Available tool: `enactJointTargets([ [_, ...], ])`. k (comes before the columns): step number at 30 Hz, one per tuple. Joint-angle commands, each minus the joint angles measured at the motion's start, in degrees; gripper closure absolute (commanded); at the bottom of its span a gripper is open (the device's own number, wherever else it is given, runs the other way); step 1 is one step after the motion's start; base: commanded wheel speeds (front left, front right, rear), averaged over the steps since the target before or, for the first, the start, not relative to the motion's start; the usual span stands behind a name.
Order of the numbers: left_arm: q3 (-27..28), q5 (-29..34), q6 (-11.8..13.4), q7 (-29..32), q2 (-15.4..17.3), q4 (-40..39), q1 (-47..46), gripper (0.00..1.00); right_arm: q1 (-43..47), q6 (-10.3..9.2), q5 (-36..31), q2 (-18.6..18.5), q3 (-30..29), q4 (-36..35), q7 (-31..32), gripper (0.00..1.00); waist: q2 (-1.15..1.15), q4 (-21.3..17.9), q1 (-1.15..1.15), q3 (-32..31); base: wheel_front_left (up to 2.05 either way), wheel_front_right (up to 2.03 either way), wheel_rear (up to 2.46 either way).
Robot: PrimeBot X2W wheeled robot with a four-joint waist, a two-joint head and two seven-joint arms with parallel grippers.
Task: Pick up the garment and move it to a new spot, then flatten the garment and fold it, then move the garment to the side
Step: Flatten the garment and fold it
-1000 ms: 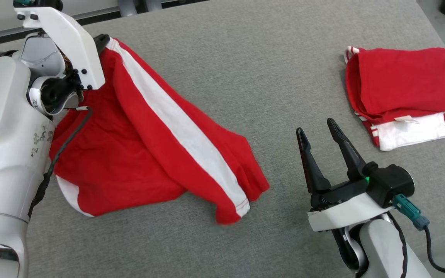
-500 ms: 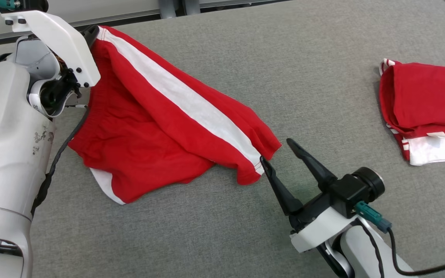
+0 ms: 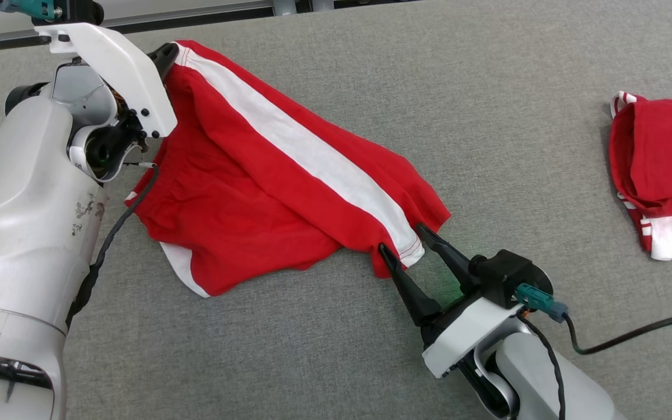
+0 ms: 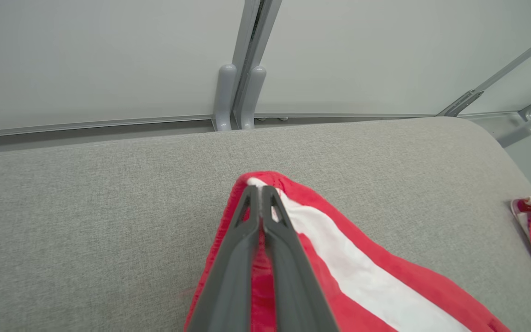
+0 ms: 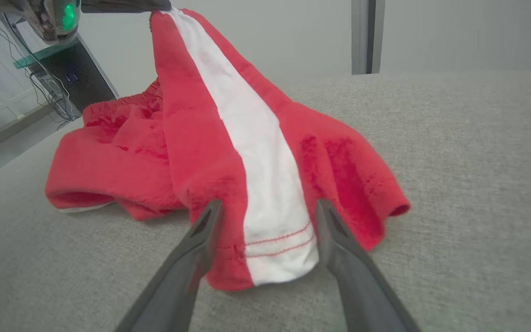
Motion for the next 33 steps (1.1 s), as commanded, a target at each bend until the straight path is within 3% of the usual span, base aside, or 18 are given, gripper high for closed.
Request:
enactJointTargets([
  [1,-0.3,-0.3,-0.2,-0.3,0.1,-0.2,-0.8,1.00,-0.7,-0.02,1.9,0.0,0.7,0.3,-0.1,0.00,0.00,0.2,0.00,0.1,0.00,0.00,0.00],
  [13,-2.3,-1.7,-0.3,-1.3,0.8,-0.1,-1.4,1.00,-2.3,-0.01,14.8,-1.4,4.3,0.7,-0.3,0.00,0.00,0.4,0.00,0.2,0.00,0.00,0.00],
  [22,-3.9,-2.9,-0.3,-1.8,1.3,-0.2,-1.6,1.00,-1.7,-0.01,19.6,-1.9,4.1,-0.1,-0.2,0.00,0.00,0.3,0.00,0.2,0.00,0.00,0.00],
  [23,-4.0,-3.1,-0.3,-1.9,1.3,-0.2,-1.7,1.00,-1.8,-0.01,20.0,-1.8,4.4,0.1,-0.2,0.27,0.00,0.3,0.00,0.2,0.00,0.00,0.00],
  [24,-4.2,-3.2,-0.3,-2.0,1.3,-0.1,-1.8,1.00,-2.1,-0.01,20.2,-1.8,4.8,0.3,-0.2,0.65,0.00,0.3,0.00,0.2,0.00,0.00,0.00],
  [25,-4.3,-3.3,-0.3,-2.0,1.4,-0.1,-1.8,1.00,-2.4,-0.01,20.3,-1.9,5.1,0.7,-0.2,0.93,0.00,0.3,0.00,0.2,0.00,0.00,0.00],
  [26,-4.5,-3.4,-0.3,-2.1,1.4,0.0,-1.9,1.00,-2.6,-0.01,20.2,-1.9,5.6,1.0,-0.2,1.00,0.00,0.3,0.00,0.3,0.00,0.00,0.00],
  [33,-5.6,-4.5,-0.3,-2.6,1.9,0.3,-1.3,1.00,-3.9,-0.01,16.7,-2.7,3.5,1.4,-0.2,1.00,0.00,0.5,0.00,-0.5,0.00,0.00,0.00],
])
